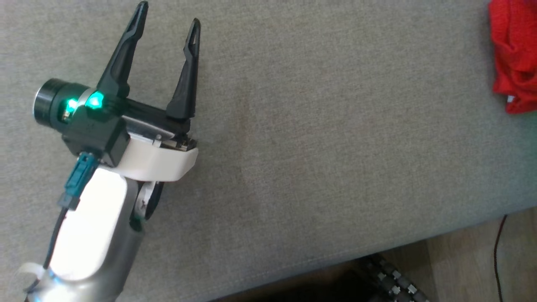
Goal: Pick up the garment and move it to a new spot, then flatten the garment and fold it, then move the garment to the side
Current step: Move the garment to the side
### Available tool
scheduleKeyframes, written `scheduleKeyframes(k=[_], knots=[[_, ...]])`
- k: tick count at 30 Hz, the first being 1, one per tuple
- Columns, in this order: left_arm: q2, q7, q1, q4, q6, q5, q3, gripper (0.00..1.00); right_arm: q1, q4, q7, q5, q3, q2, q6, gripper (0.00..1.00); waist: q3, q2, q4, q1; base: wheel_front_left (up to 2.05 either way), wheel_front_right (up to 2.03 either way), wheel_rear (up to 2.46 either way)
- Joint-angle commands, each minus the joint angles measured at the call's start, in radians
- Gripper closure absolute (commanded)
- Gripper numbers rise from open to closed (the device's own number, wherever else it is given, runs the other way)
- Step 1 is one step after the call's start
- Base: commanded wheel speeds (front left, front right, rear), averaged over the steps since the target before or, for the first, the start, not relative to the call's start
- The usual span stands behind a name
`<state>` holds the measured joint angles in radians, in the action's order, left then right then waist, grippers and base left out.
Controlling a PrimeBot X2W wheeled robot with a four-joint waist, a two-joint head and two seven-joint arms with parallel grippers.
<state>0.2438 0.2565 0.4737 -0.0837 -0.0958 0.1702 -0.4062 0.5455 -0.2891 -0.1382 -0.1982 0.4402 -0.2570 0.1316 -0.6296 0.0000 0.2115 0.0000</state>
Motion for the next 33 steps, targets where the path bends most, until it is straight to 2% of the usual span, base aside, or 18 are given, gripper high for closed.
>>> scheduleKeyframes(k=[1,7,15,24,28,33], knots=[[0.008,0.004,-0.003,-0.025,0.0,0.007,0.033,0.0,-0.026,0.049,0.018,-0.005,0.007,-0.011,-0.001,0.0,0.022,0.0,-0.008,0.0,0.0,0.0,0.0],[-0.01,0.005,-0.07,-0.002,-0.017,0.025,0.051,0.0,-0.131,0.153,0.097,0.041,0.012,0.081,-0.001,0.0,0.125,0.0,-0.037,0.0,0.0,0.0,0.0],[-0.028,0.005,-0.209,0.03,-0.056,0.066,0.111,0.0,-0.321,0.309,0.143,0.146,-0.159,0.184,-0.001,0.0,0.268,0.0,-0.094,0.0,0.0,0.0,0.0],[-0.047,0.005,-0.315,0.072,-0.085,0.103,0.182,0.0,-0.421,0.36,0.155,0.261,-0.327,0.206,-0.001,0.0,0.389,0.0,-0.196,0.0,0.0,0.0,0.0],[-0.05,0.005,-0.35,0.081,-0.077,0.111,0.206,0.0,-0.446,0.369,0.158,0.301,-0.379,0.206,-0.001,0.0,0.435,0.0,-0.227,0.0,0.0,0.0,0.0],[-0.05,0.005,-0.377,0.095,-0.053,0.112,0.215,0.0,-0.475,0.374,0.155,0.312,-0.393,0.207,-0.001,0.0,0.475,0.0,-0.241,0.0,0.0,0.0,0.0]])
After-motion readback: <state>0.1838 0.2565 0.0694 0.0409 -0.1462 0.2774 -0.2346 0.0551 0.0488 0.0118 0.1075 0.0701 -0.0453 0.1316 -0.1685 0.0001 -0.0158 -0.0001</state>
